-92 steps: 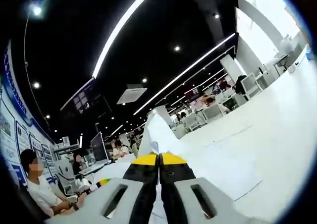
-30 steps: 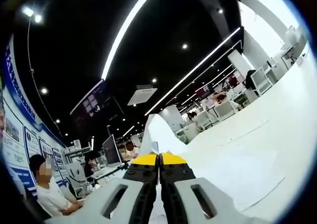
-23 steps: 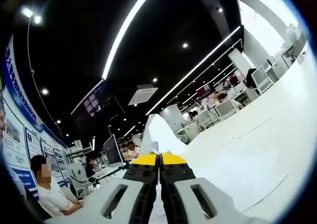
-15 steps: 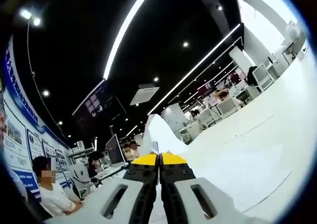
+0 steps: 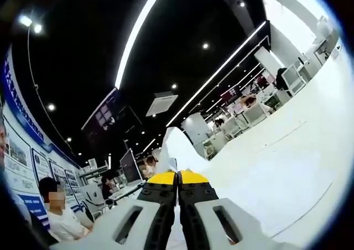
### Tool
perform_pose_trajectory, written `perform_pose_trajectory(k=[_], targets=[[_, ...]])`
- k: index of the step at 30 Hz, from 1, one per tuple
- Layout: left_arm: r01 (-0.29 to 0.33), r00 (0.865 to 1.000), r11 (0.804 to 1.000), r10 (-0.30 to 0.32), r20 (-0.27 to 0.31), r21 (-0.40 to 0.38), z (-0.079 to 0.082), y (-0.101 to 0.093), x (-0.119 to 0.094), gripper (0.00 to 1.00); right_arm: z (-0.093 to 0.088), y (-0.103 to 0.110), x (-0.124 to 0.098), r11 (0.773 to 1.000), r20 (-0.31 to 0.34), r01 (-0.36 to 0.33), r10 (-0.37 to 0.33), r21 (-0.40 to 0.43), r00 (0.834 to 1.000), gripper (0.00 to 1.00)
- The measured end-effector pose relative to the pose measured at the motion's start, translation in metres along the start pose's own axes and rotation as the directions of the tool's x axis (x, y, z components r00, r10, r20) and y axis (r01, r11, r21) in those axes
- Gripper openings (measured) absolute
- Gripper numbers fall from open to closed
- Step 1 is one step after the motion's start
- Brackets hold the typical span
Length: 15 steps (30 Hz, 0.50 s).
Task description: Organize the stack of printing papers by aligning and flattening the scattered papers on the table
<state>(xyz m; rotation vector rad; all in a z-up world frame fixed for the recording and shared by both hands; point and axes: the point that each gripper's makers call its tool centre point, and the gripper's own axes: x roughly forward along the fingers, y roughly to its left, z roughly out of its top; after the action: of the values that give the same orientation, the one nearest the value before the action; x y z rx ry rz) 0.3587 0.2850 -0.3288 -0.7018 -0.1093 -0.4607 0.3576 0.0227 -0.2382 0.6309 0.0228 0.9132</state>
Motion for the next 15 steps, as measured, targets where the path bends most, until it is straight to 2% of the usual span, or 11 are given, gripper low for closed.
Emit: perform_pose_trajectory(k=[15], targets=[[0.003, 1.000, 1.000, -0.003, 0.000, -0.003, 0.000, 0.000, 0.000, 0.42, -0.023, -0.005, 0.008, 0.995, -0.013, -0.006, 0.007, 0.095, 1.000, 0.00]])
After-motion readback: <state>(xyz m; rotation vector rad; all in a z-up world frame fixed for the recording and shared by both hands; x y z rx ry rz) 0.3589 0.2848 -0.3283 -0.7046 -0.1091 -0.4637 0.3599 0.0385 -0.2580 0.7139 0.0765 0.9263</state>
